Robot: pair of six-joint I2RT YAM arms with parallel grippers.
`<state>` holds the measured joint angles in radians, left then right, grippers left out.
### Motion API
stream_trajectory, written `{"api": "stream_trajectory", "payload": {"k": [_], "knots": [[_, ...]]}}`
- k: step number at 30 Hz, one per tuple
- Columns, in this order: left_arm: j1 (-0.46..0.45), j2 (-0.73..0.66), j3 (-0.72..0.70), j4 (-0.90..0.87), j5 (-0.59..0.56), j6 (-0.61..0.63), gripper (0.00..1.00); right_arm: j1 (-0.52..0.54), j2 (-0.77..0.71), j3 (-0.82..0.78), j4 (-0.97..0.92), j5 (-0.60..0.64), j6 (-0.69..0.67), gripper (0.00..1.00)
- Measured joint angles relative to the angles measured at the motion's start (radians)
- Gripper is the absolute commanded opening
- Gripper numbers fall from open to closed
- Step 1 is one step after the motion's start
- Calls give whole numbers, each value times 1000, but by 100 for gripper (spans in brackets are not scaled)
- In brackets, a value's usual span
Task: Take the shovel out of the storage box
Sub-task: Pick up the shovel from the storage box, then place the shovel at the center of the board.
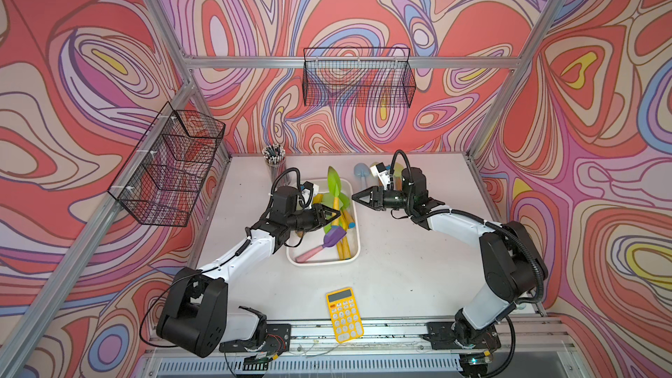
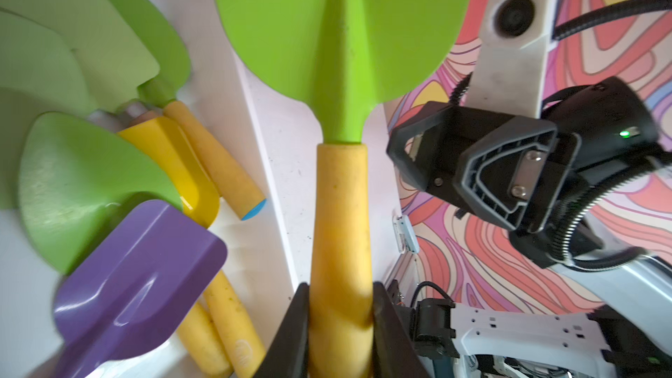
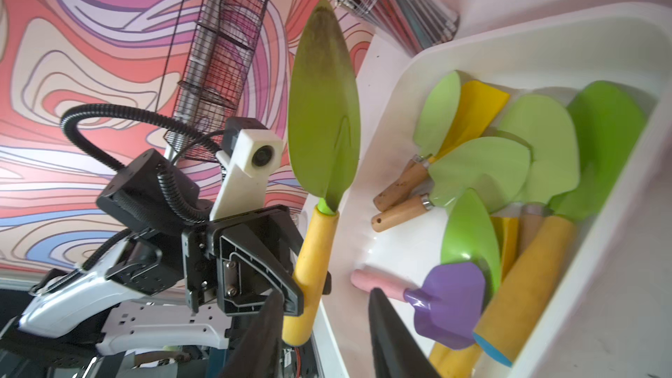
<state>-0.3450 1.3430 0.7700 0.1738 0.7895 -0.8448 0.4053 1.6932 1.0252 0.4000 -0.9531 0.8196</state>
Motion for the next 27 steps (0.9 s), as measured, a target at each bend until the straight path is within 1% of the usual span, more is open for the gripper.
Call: {"api": "stream_trajectory", "payload": {"k": [3,9,18,22,27], "knots": [[0,0,-10,94,40,-60,0,4,19,-6,122,-46,70,44],[0,0,-16,207,95,-127,0,9,85,-16,347,-107,204,45],[0,8,-40,279,137,-178,0,12,223,-9,668,-152,439,43],[0,19,-45,302,146,-192,0,21,260,10,776,-161,518,42],[0,28,-47,325,153,-208,0,33,268,22,837,-171,563,39]]}}
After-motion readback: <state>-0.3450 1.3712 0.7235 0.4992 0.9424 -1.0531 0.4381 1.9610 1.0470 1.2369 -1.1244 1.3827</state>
